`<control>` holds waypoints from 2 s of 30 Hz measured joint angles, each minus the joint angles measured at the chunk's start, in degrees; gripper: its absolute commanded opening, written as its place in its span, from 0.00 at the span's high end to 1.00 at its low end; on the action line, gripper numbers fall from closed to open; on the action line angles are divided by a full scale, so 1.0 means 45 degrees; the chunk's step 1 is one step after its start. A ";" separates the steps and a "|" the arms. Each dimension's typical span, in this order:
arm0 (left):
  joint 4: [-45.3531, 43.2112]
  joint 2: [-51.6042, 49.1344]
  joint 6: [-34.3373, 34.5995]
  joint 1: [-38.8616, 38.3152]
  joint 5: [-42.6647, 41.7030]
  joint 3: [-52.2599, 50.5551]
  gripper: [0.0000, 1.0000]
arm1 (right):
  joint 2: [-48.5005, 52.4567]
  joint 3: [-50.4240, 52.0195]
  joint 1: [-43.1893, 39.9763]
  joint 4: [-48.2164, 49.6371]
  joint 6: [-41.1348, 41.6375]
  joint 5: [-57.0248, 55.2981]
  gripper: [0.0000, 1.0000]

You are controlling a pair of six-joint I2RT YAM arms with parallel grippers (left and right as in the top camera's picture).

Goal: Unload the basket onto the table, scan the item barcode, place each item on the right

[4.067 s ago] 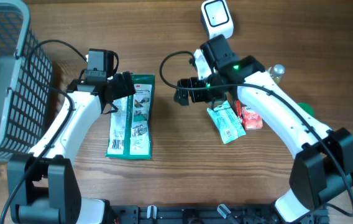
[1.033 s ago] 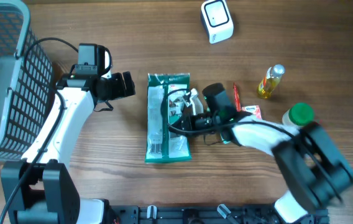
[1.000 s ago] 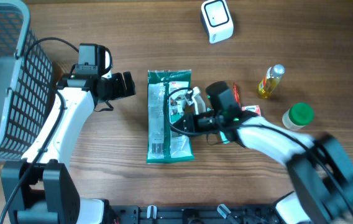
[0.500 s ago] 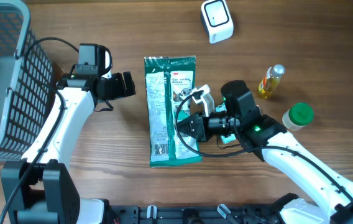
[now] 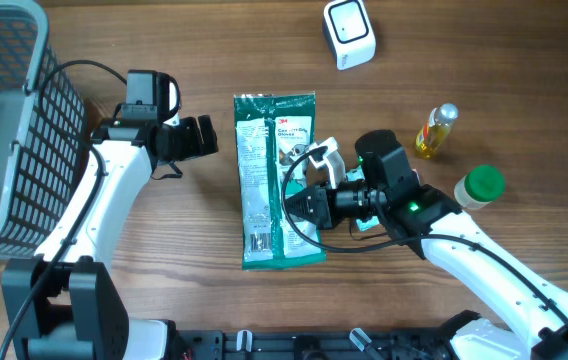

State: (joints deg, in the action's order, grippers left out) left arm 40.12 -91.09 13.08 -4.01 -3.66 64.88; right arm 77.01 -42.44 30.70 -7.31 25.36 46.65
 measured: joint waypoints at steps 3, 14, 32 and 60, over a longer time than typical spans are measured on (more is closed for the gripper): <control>0.0005 0.0000 0.0000 0.0000 0.0000 0.0000 0.00 | 0.0000 0.0000 0.0000 0.0000 0.0000 0.0000 0.96; 0.0000 0.0000 0.0000 0.0000 0.0000 0.0000 0.00 | 0.0000 0.0000 0.0000 0.0000 0.0000 0.0000 0.96; 0.0005 0.0000 0.0000 0.0000 0.0005 0.0000 0.00 | 0.0000 0.0000 0.0000 0.0000 0.0000 0.0000 0.96; 0.0029 0.0000 0.0000 0.0000 0.0097 0.0000 0.00 | 0.1943 -1.3449 0.0024 -1.0224 -1.0117 -1.2162 0.96</control>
State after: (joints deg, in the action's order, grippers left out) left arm 40.25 -91.09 13.08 -4.01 -3.22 64.88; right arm 85.76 -102.96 30.81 -53.32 -20.16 -8.08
